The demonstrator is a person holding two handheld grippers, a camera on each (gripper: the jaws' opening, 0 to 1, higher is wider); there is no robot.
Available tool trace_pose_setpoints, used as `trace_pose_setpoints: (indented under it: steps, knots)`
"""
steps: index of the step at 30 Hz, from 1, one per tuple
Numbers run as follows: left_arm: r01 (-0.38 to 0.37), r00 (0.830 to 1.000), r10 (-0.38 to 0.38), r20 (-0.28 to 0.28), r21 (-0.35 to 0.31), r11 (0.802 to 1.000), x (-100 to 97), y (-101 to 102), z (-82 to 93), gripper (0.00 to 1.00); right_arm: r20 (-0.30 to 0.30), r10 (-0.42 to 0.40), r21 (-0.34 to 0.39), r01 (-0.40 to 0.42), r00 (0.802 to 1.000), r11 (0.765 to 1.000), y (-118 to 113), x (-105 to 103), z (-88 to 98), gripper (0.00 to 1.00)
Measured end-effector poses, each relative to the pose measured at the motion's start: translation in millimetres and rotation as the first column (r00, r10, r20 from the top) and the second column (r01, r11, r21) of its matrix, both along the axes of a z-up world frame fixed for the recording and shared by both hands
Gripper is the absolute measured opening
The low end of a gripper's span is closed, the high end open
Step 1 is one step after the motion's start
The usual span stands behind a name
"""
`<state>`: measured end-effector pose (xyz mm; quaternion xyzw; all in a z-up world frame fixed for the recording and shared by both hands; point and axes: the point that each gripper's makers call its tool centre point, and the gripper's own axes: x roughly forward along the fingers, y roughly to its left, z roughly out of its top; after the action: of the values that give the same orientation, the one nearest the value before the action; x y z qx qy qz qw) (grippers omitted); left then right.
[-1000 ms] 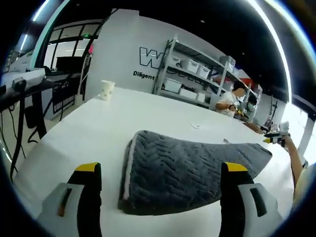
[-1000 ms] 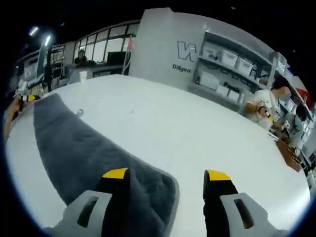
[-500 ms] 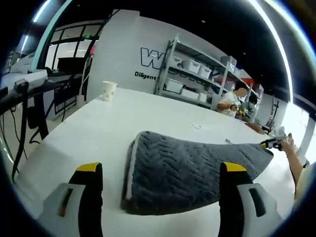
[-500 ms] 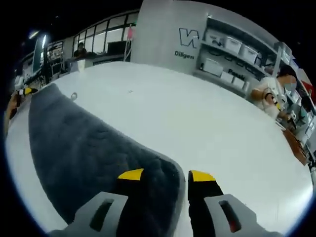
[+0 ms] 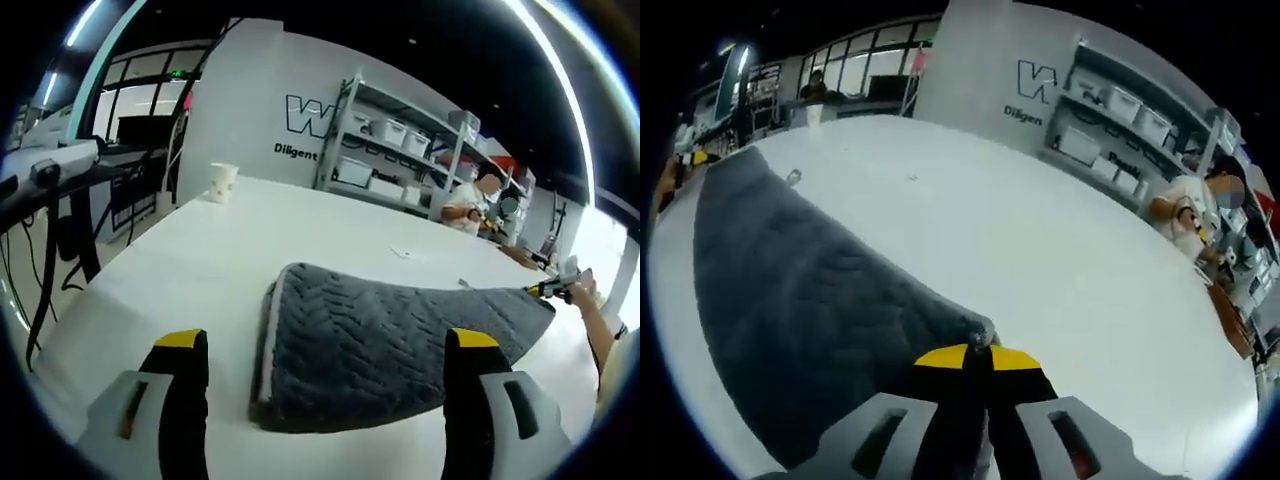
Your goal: Open the folded towel by lifting each exposed corner and separating the folded layers until the towel lies flat within the target outline without major curled edges
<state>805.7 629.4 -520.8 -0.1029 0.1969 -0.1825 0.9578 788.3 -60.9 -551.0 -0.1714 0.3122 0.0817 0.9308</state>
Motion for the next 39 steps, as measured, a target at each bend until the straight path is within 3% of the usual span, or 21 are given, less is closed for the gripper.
trace_pose_setpoints:
  steps: [11, 15, 18, 21, 26, 30, 39]
  knots:
    - [0.016, 1.0, -0.015, 0.026, -0.034, 0.999, -1.5, -3.8, 9.4, 0.95, 0.085, 0.062, -0.038, -0.059, 0.994, 0.998, 8.1, -16.5, 27.2, 0.0]
    - [0.024, 0.999, -0.023, 0.029, -0.022, 0.999, -2.0, -4.6, 9.7, 0.95, 0.122, 0.149, -0.063, -0.142, 0.981, 0.988, 23.3, -29.0, 39.1, 0.0]
    - [0.027, 0.999, -0.026, 0.036, -0.026, 0.999, -2.2, -6.0, 12.0, 0.95, 0.109, 0.221, -0.108, -0.21, 0.969, 0.972, 34.6, -42.7, 44.2, 0.0]
    - [0.029, 0.999, -0.028, 0.034, -0.015, 0.999, -2.7, -5.9, 11.6, 0.95, 0.096, 0.273, -0.109, -0.263, 0.957, 0.959, 43.9, -54.6, 46.8, 0.0]
    - [0.019, 0.999, -0.019, 0.025, 0.005, 1.0, -2.2, -2.4, 9.4, 0.95, 0.095, 0.347, -0.055, -0.343, 0.933, 0.938, 58.0, -73.7, 50.3, 0.0]
    - [0.04, 0.999, -0.04, 0.037, -0.016, 0.999, -2.9, -6.8, 13.0, 0.95, 0.075, 0.378, -0.018, -0.378, 0.923, 0.926, 61.8, -86.8, 48.0, 0.0]
    - [0.039, 0.999, -0.038, 0.037, -0.013, 0.999, -3.7, -6.4, 13.4, 0.95, -0.021, 0.455, 0.067, -0.453, 0.89, 0.889, 75.7, -114.4, 33.0, 0.0]
